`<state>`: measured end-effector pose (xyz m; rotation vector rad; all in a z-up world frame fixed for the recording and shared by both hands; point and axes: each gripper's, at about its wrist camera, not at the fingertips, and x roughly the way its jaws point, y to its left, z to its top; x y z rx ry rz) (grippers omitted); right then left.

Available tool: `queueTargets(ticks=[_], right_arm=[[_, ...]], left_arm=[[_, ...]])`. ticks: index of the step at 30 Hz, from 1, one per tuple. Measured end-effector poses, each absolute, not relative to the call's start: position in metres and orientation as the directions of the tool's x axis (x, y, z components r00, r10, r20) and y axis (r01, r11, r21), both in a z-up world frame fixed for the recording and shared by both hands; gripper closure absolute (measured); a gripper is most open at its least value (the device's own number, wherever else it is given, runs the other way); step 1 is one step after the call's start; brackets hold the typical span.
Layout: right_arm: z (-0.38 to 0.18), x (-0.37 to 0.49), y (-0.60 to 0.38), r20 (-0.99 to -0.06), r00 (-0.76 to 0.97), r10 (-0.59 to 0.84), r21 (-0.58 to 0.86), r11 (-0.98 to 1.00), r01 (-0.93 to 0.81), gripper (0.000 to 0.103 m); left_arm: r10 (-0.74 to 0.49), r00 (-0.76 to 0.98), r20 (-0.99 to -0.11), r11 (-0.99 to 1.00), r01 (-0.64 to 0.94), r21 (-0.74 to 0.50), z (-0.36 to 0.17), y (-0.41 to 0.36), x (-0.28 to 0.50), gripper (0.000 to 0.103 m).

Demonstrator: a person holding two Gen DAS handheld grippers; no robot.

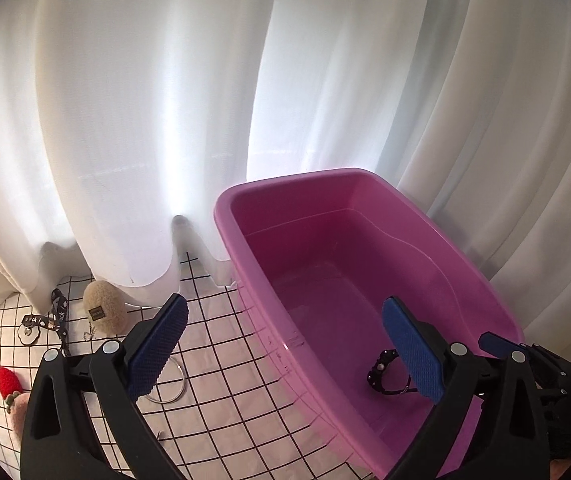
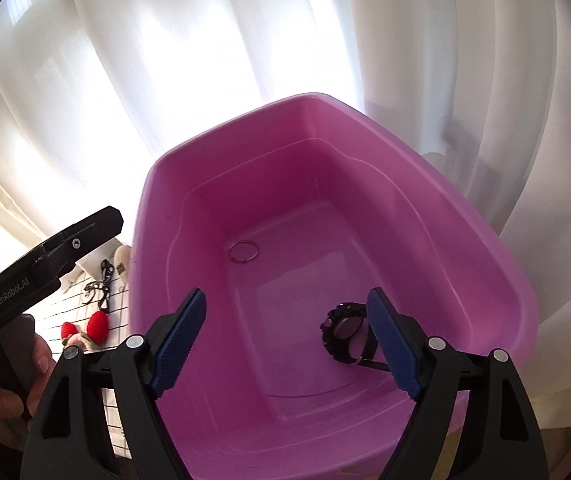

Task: Organize jewelry
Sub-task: 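Close the left tool on the pink headband while the right tool grasps the pearl clip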

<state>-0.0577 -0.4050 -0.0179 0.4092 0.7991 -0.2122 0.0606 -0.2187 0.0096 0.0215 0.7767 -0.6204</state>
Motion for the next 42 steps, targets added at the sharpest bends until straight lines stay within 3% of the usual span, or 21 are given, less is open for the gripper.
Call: queueTargets(ticks=[13, 21, 29, 42], right_arm=[[0.009, -0.045, -0.293, -0.673, 0.733, 0.103, 0.289, 0.948, 0.132, 0.024], [-0.015, -0.032, -0.220, -0.736, 0.650, 0.190, 0.274, 0.961, 0.029, 0.024], [-0.081, -0.029, -0.174, -0.834, 0.520, 0.185, 0.237, 0.971, 0.035, 0.024], [-0.164, -0.029, -0.145, -0.916, 0.391, 0.083, 0.139, 0.984, 0.116, 0.024]], left_arm=[[-0.316, 0.658, -0.683, 0.945, 0.283, -0.164, 0.016, -0.024, 0.039, 0.006], [-0.132, 0.685, -0.716, 0.991, 0.085, -0.101, -0.012, 0.076, 0.034, 0.006], [-0.085, 0.592, -0.801, 0.995, 0.003, -0.103, -0.079, 0.129, 0.036, 0.006], [-0.058, 0.486, -0.872, 0.998, -0.005, -0.069, -0.168, 0.141, 0.067, 0.006]])
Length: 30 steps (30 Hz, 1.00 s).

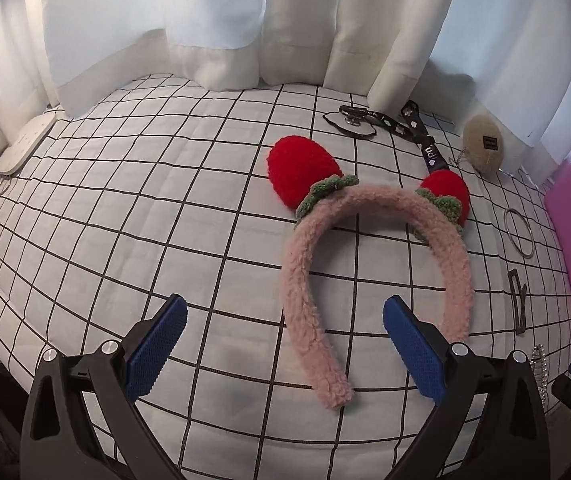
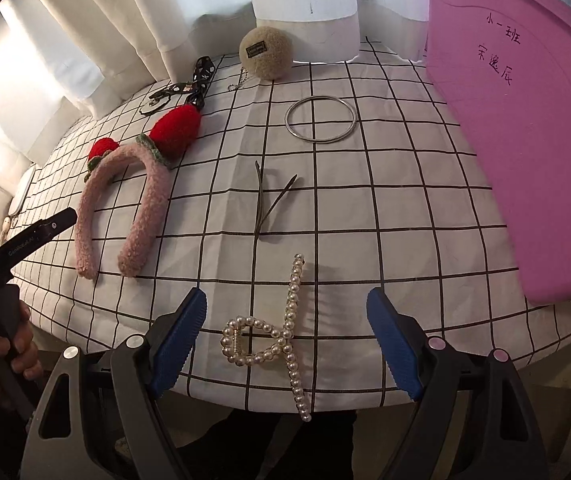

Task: Organize jewelry
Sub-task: 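Close the left tool on the pink headband while the right tool grasps the pearl clip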

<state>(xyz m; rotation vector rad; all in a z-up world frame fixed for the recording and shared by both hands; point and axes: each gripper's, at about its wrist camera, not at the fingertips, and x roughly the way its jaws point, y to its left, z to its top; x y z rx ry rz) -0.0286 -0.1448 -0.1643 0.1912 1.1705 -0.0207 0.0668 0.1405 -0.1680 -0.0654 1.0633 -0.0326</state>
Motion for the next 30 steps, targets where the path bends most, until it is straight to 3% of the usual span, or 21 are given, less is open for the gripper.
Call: queueTargets(ticks=[16, 21, 23, 30], right_arm=[[-0.206, -0.027, -0.132, -0.935, 0.354, 0.017, 0.076, 0.985, 0.154, 0.024], [-0.212, -0.029, -0.122, -0.923, 0.382, -0.052, -0.011, 0.994, 0.108, 0.017], [-0.214, -0.032, -0.125, -0.913, 0.402, -0.070, -0.016, 0.990, 0.137, 0.009], [-0.215, -0.036, -0.128, -0.898, 0.437, -0.053, 0.003, 0.992, 0.126, 0.008]], left_arm=[[-0.043, 0.440, -0.897, 0.998, 0.060, -0.018, -0.205, 0.127, 0.086, 0.006], [-0.042, 0.464, -0.885, 0.997, 0.074, -0.008, -0.209, 0.124, 0.087, 0.005], [-0.043, 0.476, -0.878, 0.997, 0.075, -0.008, -0.210, 0.124, 0.087, 0.005], [-0.032, 0.496, -0.868, 0.999, 0.049, -0.008, -0.209, 0.124, 0.088, 0.005]])
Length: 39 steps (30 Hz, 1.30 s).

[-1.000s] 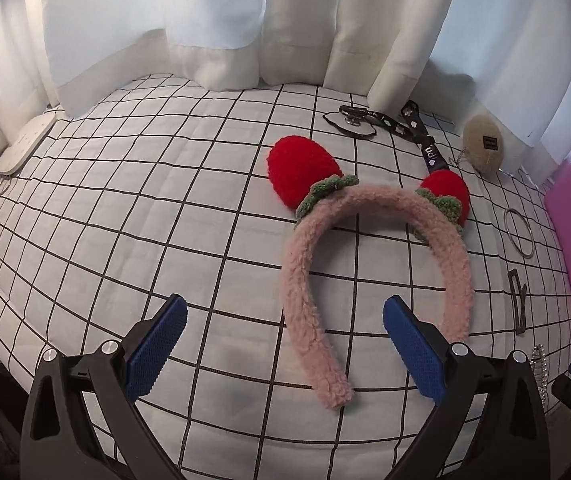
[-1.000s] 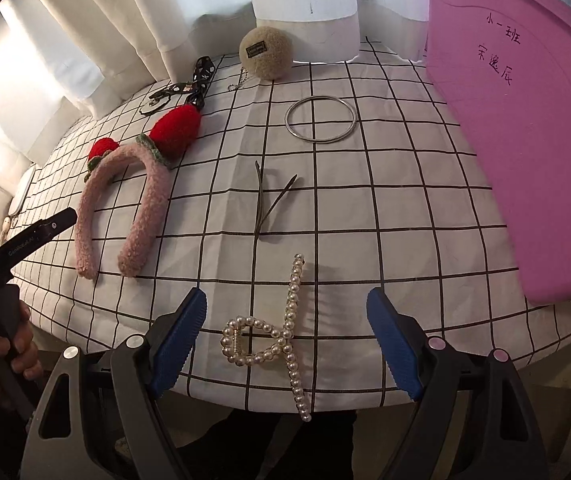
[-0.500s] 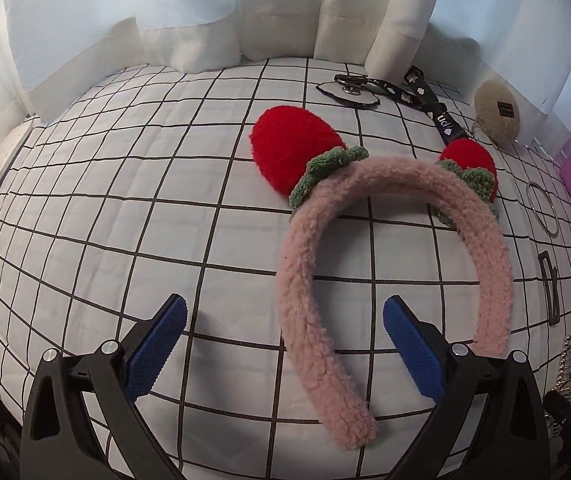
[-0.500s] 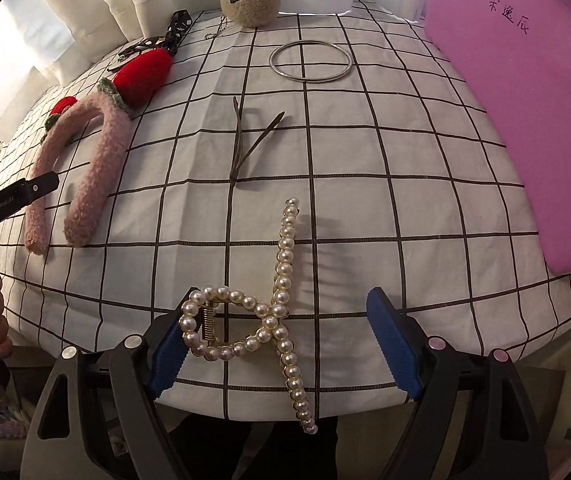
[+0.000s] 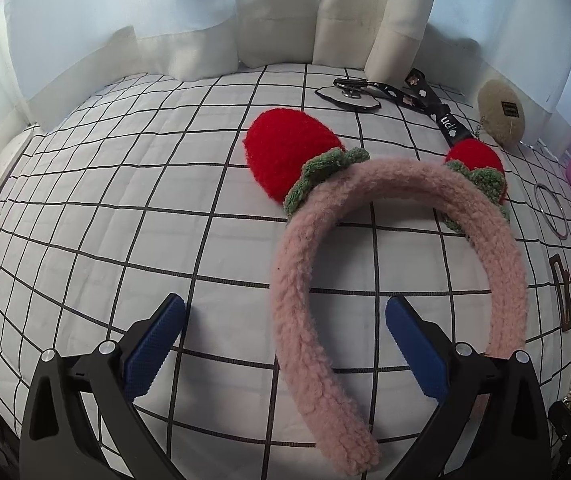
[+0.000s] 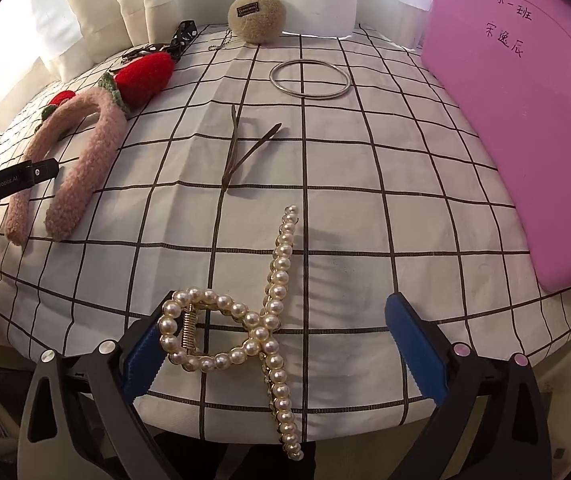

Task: Organize jewelry
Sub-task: 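Close the left tool on the pink headband while the right tool grasps the pearl clip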

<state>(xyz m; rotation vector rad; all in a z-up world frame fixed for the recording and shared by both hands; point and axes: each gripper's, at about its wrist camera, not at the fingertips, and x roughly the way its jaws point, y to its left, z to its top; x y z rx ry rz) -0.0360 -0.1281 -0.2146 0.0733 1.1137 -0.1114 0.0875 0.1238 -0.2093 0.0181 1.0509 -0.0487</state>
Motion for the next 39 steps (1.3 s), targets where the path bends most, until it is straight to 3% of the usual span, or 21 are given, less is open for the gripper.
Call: queueTargets(ticks=[9, 12, 15, 17, 19, 20, 39], right_arm=[[-0.212, -0.030, -0.126, -0.910, 0.415, -0.022, 0.015, 0.996, 0.086, 0.011], [-0.209, -0.032, -0.121, -0.906, 0.424, -0.008, 0.014, 0.999, 0.050, 0.021], [-0.203, -0.034, -0.114, -0.898, 0.441, -0.003, 0.005, 1.000, 0.015, 0.051], [-0.202, -0.034, -0.115, -0.899, 0.438, 0.008, 0.018, 1.000, 0.017, 0.053], [-0.202, -0.034, -0.117, -0.898, 0.439, 0.014, 0.025, 1.000, 0.019, 0.054], [-0.201, -0.034, -0.118, -0.899, 0.438, 0.022, 0.036, 0.999, 0.022, 0.055], [-0.180, -0.032, -0.127, -0.875, 0.479, 0.075, 0.106, 0.994, 0.038, 0.057]], left_arm=[[-0.039, 0.482, -0.875, 0.998, 0.056, -0.013, -0.208, 0.123, 0.088, 0.008], [-0.039, 0.471, -0.881, 0.998, 0.053, -0.015, -0.206, 0.123, 0.088, 0.012], [-0.040, 0.482, -0.875, 0.998, 0.056, -0.015, -0.202, 0.121, 0.086, 0.029], [-0.047, 0.488, -0.871, 0.998, 0.063, -0.018, -0.199, 0.119, 0.084, 0.047], [-0.052, 0.489, -0.871, 0.997, 0.071, -0.019, -0.196, 0.117, 0.084, 0.085], [-0.048, 0.486, -0.872, 0.998, 0.067, -0.018, -0.196, 0.117, 0.084, 0.093], [-0.111, 0.556, -0.824, 0.993, 0.038, -0.108, -0.145, 0.131, 0.066, 0.094]])
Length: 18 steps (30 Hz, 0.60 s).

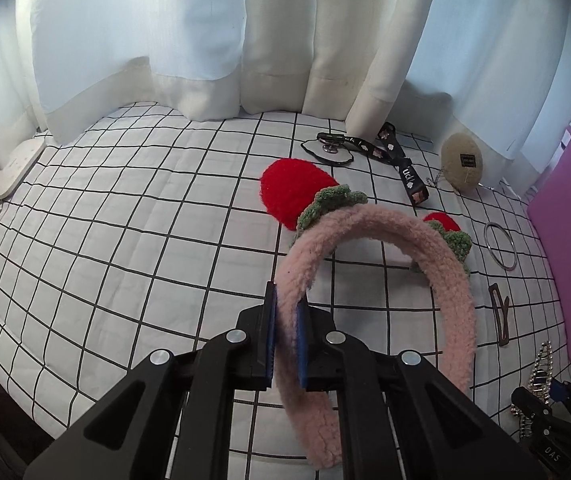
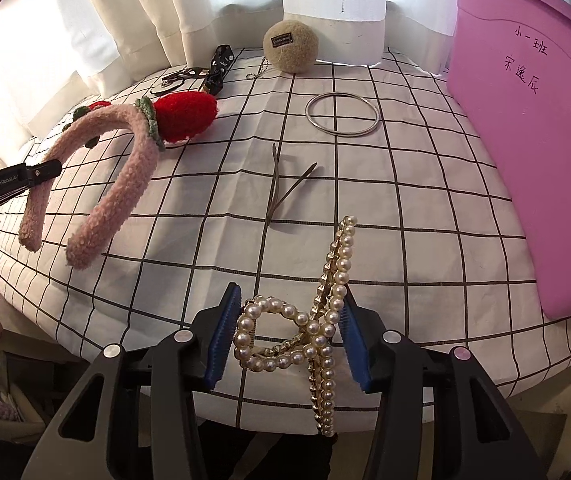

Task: Organize jewelry
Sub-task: 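Close the left tool on the pink headband while the right tool grasps the pearl clip, then carry the pink headband and pearl clip into the pink tub and release both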

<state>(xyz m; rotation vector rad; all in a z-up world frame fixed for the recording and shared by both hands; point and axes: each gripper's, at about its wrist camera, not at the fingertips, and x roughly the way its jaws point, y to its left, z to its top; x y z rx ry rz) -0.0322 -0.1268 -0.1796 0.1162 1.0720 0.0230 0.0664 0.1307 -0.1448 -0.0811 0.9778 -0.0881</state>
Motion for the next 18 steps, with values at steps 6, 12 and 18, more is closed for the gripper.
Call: queueTargets(ticks=[6, 12, 18], right_arm=[[-0.168, -0.031, -0.130, -0.864, 0.497, 0.086, 0.120, 0.992, 0.036, 0.061], [-0.154, -0.030, -0.132, -0.847, 0.525, 0.086, 0.121, 0.992, 0.032, 0.064], [-0.150, -0.030, -0.136, -0.835, 0.544, 0.082, 0.122, 0.992, 0.038, 0.064]], left_arm=[[-0.128, 0.583, -0.802, 0.991, 0.052, -0.120, -0.123, 0.127, 0.064, 0.094], [-0.140, 0.607, -0.782, 0.990, 0.066, -0.126, -0.107, 0.119, 0.063, 0.094], [-0.143, 0.616, -0.774, 0.990, 0.074, -0.124, -0.098, 0.113, 0.064, 0.094]])
